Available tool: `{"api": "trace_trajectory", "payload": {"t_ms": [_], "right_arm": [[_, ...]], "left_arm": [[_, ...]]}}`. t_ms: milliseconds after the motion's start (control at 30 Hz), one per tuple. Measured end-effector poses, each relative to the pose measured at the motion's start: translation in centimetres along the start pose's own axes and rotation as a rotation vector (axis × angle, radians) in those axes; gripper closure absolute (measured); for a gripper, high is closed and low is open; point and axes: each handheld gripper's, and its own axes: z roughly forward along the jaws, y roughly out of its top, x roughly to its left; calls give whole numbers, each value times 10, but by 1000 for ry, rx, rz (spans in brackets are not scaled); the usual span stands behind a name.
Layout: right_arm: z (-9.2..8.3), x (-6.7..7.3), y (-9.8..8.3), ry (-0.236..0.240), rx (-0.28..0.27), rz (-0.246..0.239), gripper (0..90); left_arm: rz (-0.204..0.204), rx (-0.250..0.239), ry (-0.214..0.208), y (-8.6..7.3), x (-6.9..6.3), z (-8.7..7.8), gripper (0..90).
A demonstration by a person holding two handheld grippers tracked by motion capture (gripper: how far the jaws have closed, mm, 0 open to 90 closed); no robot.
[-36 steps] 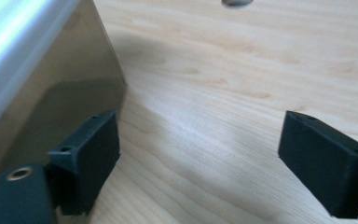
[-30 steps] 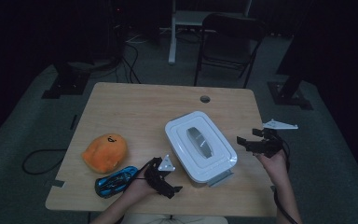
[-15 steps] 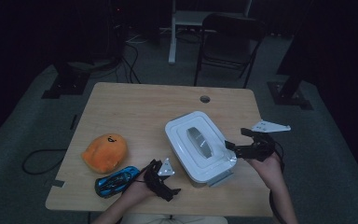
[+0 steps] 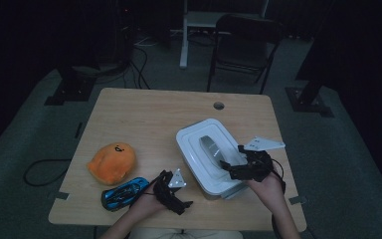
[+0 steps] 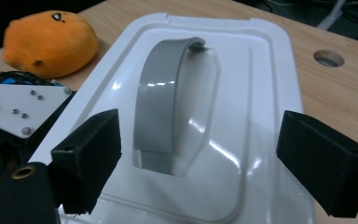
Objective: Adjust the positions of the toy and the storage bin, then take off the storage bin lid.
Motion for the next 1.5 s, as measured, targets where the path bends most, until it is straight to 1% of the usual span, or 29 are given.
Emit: {"api": "trace_trajectory", "payload": {"t_ms": [100,167,267,300,333,367,433,500,533,700,733,800,867,967,1000,1100,1133,1200,1333,1433,1500], "right_arm": [[4,6,-1,-9,14,-4,187],[8,11,-2,-13,26,-23,214],[11,14,-2,-13,24,-18,273],[12,14,-2,-13,22,-15,280],[13,15,-1,-19,19,-7,336],[14,15,0,-18,17,-9,351],[15,17,0,-24,14,-12,365],[17,20,1,-15,16,-21,391],[18,21,1,-23,22,-20,395],[22,23,-1,-25,41,-20,434],[23,23,-2,-20,34,-13,450],[23,24,-2,-27,29,2,474],[24,23,-3,-22,22,9,491],[24,25,-4,-40,8,7,550],[25,26,-4,-61,14,1,579],[26,27,-5,-56,8,-16,663],[26,29,-5,-60,6,-21,664],[26,32,-5,-83,3,-34,666],[26,30,-4,-72,9,-26,668],[26,30,-3,-73,14,-25,670],[25,30,-2,-72,5,-23,670]], "left_arm": [[0,1,2,0,0,0,5],[-1,1,2,-1,0,0,5],[-4,-2,2,-1,-1,0,5],[-3,-1,2,-1,-1,0,5],[-3,-1,2,-1,-1,-1,5],[-4,-1,3,-1,-1,-1,5],[-4,-1,3,-1,-1,-1,5],[-4,-1,3,-1,-1,-1,5],[-4,-1,3,-1,-1,-1,5],[-4,-1,3,-1,-1,-1,5],[-4,-1,4,-1,-1,-1,5],[-5,-1,4,-1,-1,-1,5],[-5,-1,4,-1,-1,-1,5],[-5,-1,5,-1,-1,-1,5],[-5,-1,5,-1,-1,-1,5],[-5,-1,5,-1,-1,-1,5],[-6,-2,5,-1,-1,-1,5],[-6,-2,5,-1,-1,-1,5],[-6,-2,5,-1,-1,-1,5],[-11,-1,10,-1,-1,-1,5],[-12,-1,10,-1,-1,-1,5]]}}
